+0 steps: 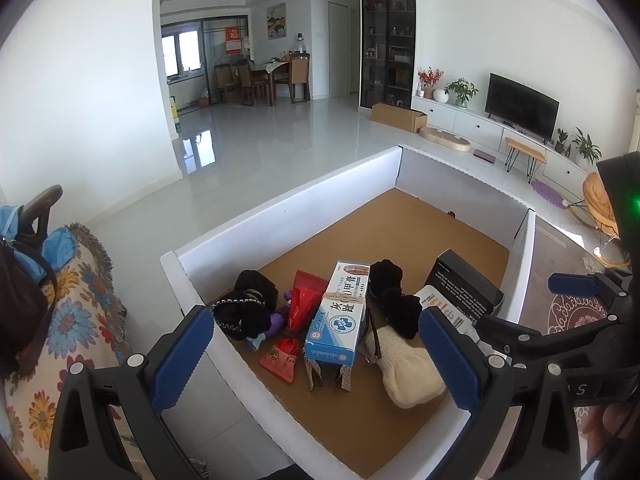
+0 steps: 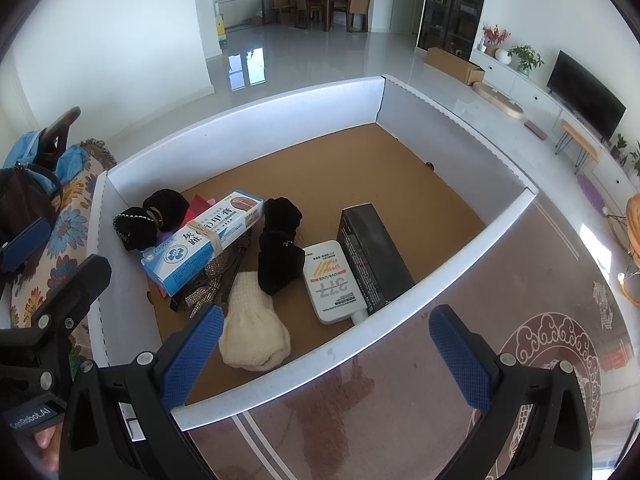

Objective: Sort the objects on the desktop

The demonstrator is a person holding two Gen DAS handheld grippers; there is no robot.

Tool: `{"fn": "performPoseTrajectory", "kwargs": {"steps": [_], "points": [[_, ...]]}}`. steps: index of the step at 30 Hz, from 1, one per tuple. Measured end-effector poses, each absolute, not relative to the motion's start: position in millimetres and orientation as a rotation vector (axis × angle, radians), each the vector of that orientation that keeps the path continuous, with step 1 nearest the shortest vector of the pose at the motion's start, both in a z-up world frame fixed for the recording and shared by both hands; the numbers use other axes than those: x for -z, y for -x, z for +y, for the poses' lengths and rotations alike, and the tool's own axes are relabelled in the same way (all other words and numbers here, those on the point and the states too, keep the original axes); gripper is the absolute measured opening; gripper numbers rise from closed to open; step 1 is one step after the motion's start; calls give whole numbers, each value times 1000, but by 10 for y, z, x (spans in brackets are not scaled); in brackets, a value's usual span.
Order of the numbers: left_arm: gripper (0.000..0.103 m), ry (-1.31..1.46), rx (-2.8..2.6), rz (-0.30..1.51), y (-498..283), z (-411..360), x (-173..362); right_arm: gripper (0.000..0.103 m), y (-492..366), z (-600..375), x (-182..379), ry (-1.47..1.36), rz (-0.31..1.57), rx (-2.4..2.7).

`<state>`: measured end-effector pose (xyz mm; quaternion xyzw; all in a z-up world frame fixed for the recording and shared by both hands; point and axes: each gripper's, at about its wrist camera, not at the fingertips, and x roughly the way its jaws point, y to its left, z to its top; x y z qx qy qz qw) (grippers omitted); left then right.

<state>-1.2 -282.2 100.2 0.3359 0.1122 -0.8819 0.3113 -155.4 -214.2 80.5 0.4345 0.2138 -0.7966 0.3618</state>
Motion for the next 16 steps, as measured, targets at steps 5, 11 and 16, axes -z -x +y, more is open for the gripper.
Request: {"fn": "performPoseTrajectory", "kwargs": {"steps": [5,11,16], "points": [[103,-886,2329,301,12,-2821,-1010,103,1561,-2137,-806,-1117,547,2055],[103,-897,2338,312,16,-2830,-1015,103,1569,-2121,-809,-1120,538,2060],[103,-843,2330,324,-43,-2811,-1052,103,1586,-2102,-781,-1129,537,2063]]}}
